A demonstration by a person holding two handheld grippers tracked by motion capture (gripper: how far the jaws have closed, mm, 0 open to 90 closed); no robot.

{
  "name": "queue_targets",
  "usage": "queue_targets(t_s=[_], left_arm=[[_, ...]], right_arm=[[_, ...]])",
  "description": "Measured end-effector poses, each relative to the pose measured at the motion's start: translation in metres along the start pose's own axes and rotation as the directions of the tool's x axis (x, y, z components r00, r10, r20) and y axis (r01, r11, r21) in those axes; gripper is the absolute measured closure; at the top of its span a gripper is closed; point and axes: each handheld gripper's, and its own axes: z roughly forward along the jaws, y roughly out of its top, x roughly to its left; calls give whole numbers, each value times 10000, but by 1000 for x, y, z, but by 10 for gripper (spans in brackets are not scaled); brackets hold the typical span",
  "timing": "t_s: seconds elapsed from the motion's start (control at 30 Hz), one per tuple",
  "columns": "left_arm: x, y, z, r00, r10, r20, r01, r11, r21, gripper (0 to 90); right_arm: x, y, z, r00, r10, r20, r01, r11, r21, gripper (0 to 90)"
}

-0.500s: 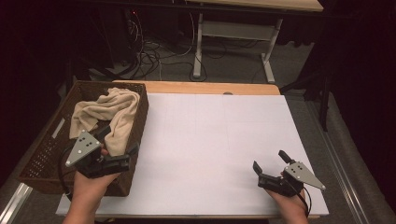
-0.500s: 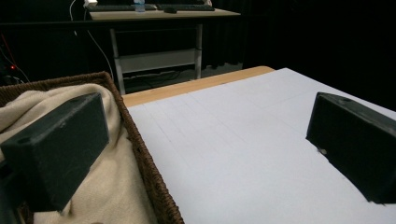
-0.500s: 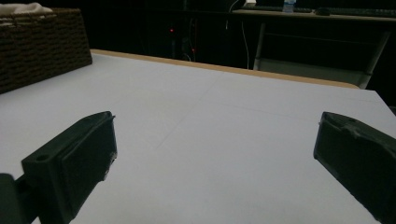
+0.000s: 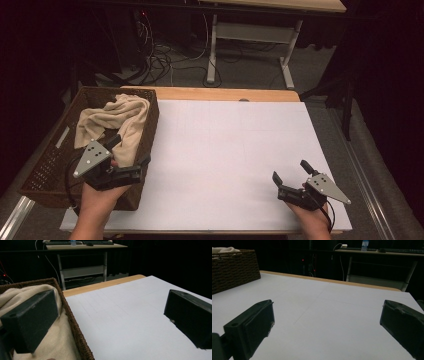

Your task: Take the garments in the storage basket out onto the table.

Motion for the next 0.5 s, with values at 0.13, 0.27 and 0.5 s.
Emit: queue_targets(t_s=[0.13,0.27,0.5], left_arm=[[1,1,2,10000,-23,-36,23,10000,91,0],[-1,0,3,9996,70,-281,-67,9999,101,0],[2,2,0,9995,-10,-309,14,9999,142,0]], right_arm=[[0,0,2,9999,-135,12,135,9999,32,0],[1,-1,4,9994,-358,-19,358,9993,106,0],[4,-2,5,9986,-515,-101,517,9985,185,0]])
